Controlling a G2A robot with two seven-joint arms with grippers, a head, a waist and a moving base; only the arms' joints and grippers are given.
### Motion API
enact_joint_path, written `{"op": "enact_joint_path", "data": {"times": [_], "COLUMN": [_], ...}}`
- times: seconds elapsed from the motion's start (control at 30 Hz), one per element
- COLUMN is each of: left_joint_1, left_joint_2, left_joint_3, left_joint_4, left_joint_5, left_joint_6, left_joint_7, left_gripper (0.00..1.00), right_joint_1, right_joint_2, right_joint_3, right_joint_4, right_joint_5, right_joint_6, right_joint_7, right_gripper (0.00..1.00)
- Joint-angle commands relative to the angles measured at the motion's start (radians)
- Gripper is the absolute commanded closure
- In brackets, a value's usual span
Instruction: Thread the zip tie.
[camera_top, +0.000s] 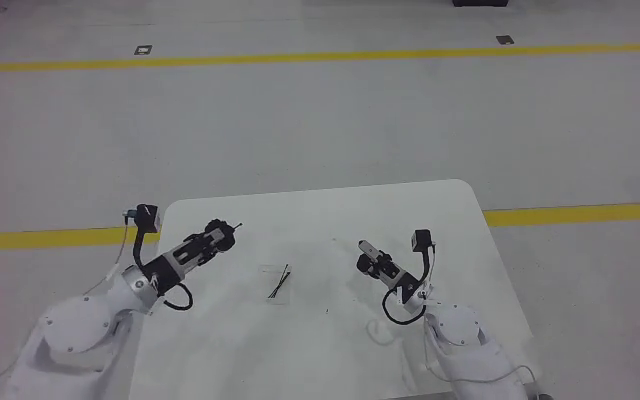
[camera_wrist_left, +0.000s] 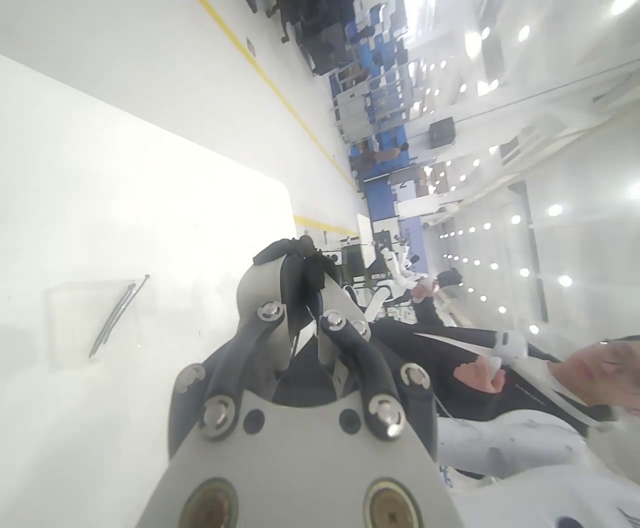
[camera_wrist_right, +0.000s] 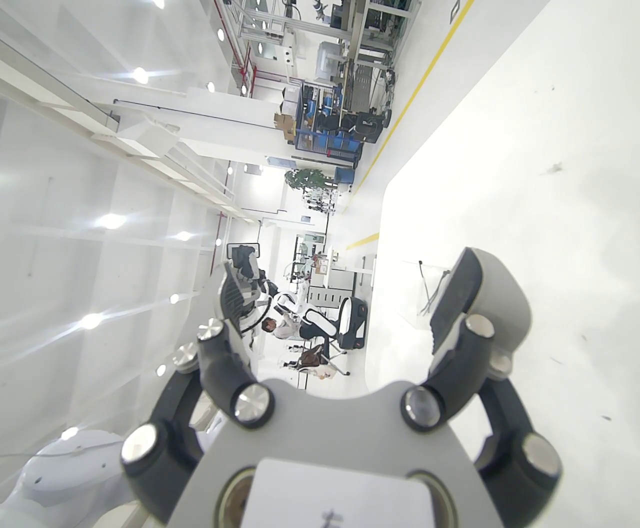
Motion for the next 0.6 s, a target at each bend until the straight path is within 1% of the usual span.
{"op": "enact_joint_path", "data": {"times": [0.0, 0.03, 0.1, 0.13, 0.17, 0.2, 0.23, 0.3, 0.33, 0.4, 0.43, 0.47, 0.5, 0.57], "left_joint_1": [0.023, 0.028, 0.028, 0.028, 0.028, 0.028, 0.028, 0.028, 0.028, 0.028, 0.028, 0.028, 0.028, 0.028], "left_joint_2": [0.001, 0.001, 0.001, 0.001, 0.001, 0.001, 0.001, 0.001, 0.001, 0.001, 0.001, 0.001, 0.001, 0.001], "left_joint_3": [-0.027, -0.03, -0.03, -0.03, -0.03, -0.03, -0.03, -0.03, -0.03, -0.03, -0.03, -0.03, -0.03, -0.03], "left_joint_4": [0.001, 0.001, 0.001, 0.001, 0.001, 0.001, 0.001, 0.001, 0.001, 0.001, 0.001, 0.001, 0.001, 0.001], "left_joint_5": [-0.062, -0.067, -0.067, -0.067, -0.067, -0.067, -0.067, -0.067, -0.067, -0.067, -0.067, -0.067, -0.067, -0.067], "left_joint_6": [-0.029, -0.035, -0.035, -0.035, -0.035, -0.035, -0.035, -0.035, -0.035, -0.035, -0.035, -0.035, -0.035, -0.035], "left_joint_7": [-0.042, -0.057, -0.057, -0.057, -0.057, -0.057, -0.057, -0.057, -0.057, -0.057, -0.057, -0.057, -0.057, -0.057], "left_gripper": [1.0, 1.0, 1.0, 1.0, 1.0, 1.0, 1.0, 1.0, 1.0, 1.0, 1.0, 1.0, 1.0, 1.0], "right_joint_1": [0.0, 0.0, 0.004, 0.008, 0.011, 0.014, 0.016, 0.031, 0.037, 0.058, 0.071, 0.077, 0.086, 0.086], "right_joint_2": [0.0, 0.0, 0.0, 0.001, 0.003, 0.006, 0.007, 0.011, 0.013, 0.015, 0.017, 0.019, 0.02, 0.02], "right_joint_3": [0.0, 0.0, -0.006, -0.01, -0.012, -0.014, -0.02, -0.035, -0.053, -0.081, -0.108, -0.127, -0.139, -0.139], "right_joint_4": [0.0, 0.0, -0.021, -0.05, -0.085, -0.135, -0.177, -0.262, -0.316, -0.381, -0.419, -0.43, -0.449, -0.449], "right_joint_5": [0.0, 0.0, -0.011, -0.026, -0.06, -0.108, -0.132, -0.219, -0.263, -0.332, -0.397, -0.432, -0.446, -0.446], "right_joint_6": [0.0, 0.0, 0.012, 0.029, 0.06, 0.118, 0.179, 0.323, 0.42, 0.578, 0.665, 0.68, 0.68, 0.68], "right_joint_7": [0.0, 0.0, -0.001, 0.004, 0.014, 0.015, 0.023, 0.057, 0.079, 0.128, 0.165, 0.215, 0.262, 0.262], "right_gripper": [0.0, 0.0, 0.0, 0.0, 0.0, 0.0, 0.0, 0.0, 0.0, 0.0, 0.0, 0.0, 0.0, 0.0]}}
